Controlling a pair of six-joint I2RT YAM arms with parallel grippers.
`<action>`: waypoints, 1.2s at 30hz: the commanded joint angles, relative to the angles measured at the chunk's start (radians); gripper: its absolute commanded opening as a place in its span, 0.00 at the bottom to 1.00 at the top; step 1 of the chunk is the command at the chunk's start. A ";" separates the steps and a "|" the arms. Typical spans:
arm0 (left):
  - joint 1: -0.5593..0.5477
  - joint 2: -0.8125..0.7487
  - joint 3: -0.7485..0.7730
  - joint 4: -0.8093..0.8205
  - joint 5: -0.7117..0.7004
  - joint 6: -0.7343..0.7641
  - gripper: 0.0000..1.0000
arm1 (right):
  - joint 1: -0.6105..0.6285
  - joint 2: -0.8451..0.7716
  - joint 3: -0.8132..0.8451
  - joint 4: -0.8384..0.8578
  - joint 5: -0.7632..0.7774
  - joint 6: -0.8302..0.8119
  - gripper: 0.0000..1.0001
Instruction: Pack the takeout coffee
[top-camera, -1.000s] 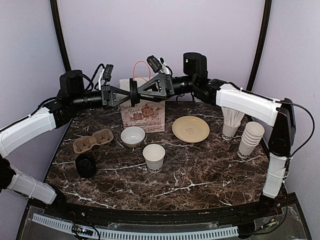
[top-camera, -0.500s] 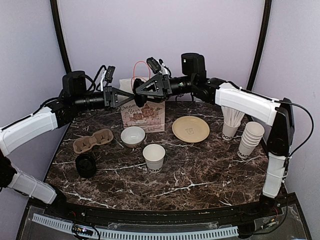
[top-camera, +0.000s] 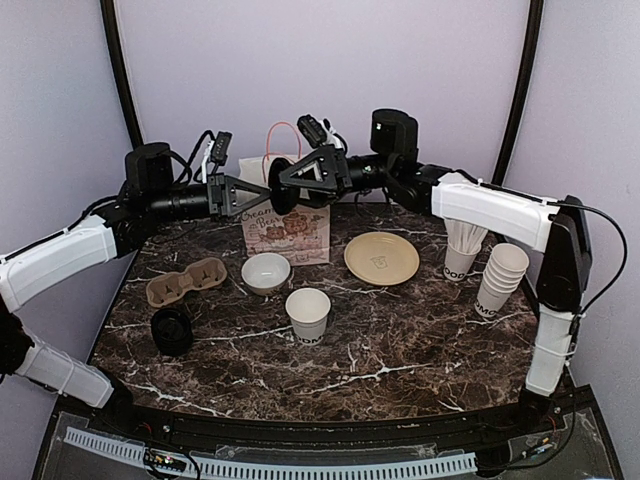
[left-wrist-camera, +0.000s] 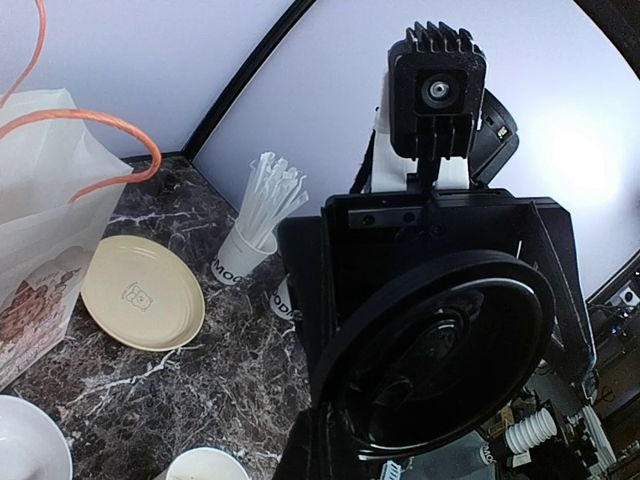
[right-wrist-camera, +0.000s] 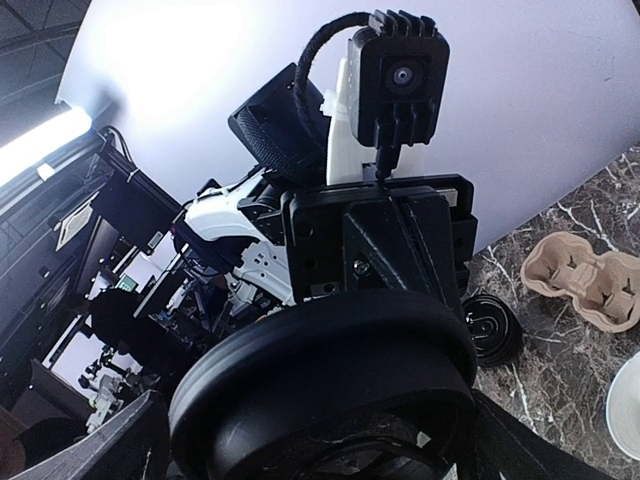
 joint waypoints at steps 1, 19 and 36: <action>-0.014 0.006 -0.020 0.078 0.060 -0.011 0.01 | 0.011 -0.060 -0.047 0.122 -0.045 0.043 0.98; -0.014 0.015 -0.055 0.171 0.096 -0.051 0.00 | -0.025 -0.073 -0.127 0.145 -0.004 0.082 0.87; -0.014 0.007 0.000 -0.088 -0.056 0.100 0.43 | -0.123 -0.168 -0.137 -0.401 0.157 -0.425 0.77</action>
